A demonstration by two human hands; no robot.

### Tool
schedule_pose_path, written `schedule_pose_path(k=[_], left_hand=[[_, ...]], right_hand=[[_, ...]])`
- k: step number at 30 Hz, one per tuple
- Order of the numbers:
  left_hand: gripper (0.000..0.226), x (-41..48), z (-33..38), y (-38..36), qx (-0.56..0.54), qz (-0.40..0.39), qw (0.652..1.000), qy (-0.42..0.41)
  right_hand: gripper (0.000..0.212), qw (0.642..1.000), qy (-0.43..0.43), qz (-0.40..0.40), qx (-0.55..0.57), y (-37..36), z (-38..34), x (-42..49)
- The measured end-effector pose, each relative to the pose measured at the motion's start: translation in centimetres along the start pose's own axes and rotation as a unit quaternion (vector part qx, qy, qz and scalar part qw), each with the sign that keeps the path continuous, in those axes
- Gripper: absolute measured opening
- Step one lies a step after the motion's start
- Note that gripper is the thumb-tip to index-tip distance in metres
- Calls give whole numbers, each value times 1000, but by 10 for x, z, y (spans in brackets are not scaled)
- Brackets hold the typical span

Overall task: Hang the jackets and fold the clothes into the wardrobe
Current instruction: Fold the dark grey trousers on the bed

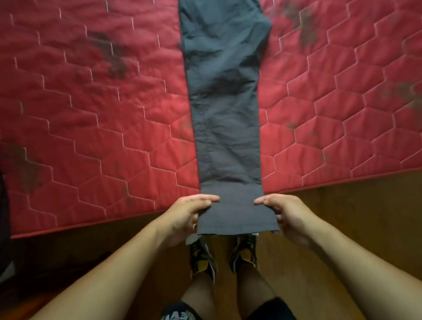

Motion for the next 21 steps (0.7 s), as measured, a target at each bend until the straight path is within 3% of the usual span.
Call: schedule_pose_path(k=[3, 5, 8, 11, 14, 18, 21], left_hand=[[37, -14, 80, 16, -28, -7, 998, -62], [45, -11, 145, 33, -69, -11, 990, -122], [47, 14, 215, 77, -111, 66, 974, -186], [46, 59, 204, 101, -43, 178, 973, -142], [46, 103, 153, 89, 48, 194, 976, -89], [31, 130, 122, 78, 63, 265, 955, -114], [13, 128, 127, 76, 81, 323, 933, -138]], right_hand=[[24, 995, 24, -48, 87, -22, -79, -11], [36, 987, 67, -77, 122, -34, -145, -2], [48, 975, 143, -89, 144, -41, -225, 34], [39, 990, 142, -11, 22, -27, -222, 91], [32, 986, 112, 34, -117, -17, -177, 137], [30, 980, 134, 35, -141, -12, -150, 156], [9, 975, 153, 23, -157, -10, -159, 163]])
Point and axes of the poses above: each hand's wrist, its own x-axis towards the middle knuckle, its own y-axis out of the back of the hand, z = x × y, the point moved 8 cm from there along x, towards the middle knuckle, and after that the axes turned 9 degrees about x, right-handed, at the moved point
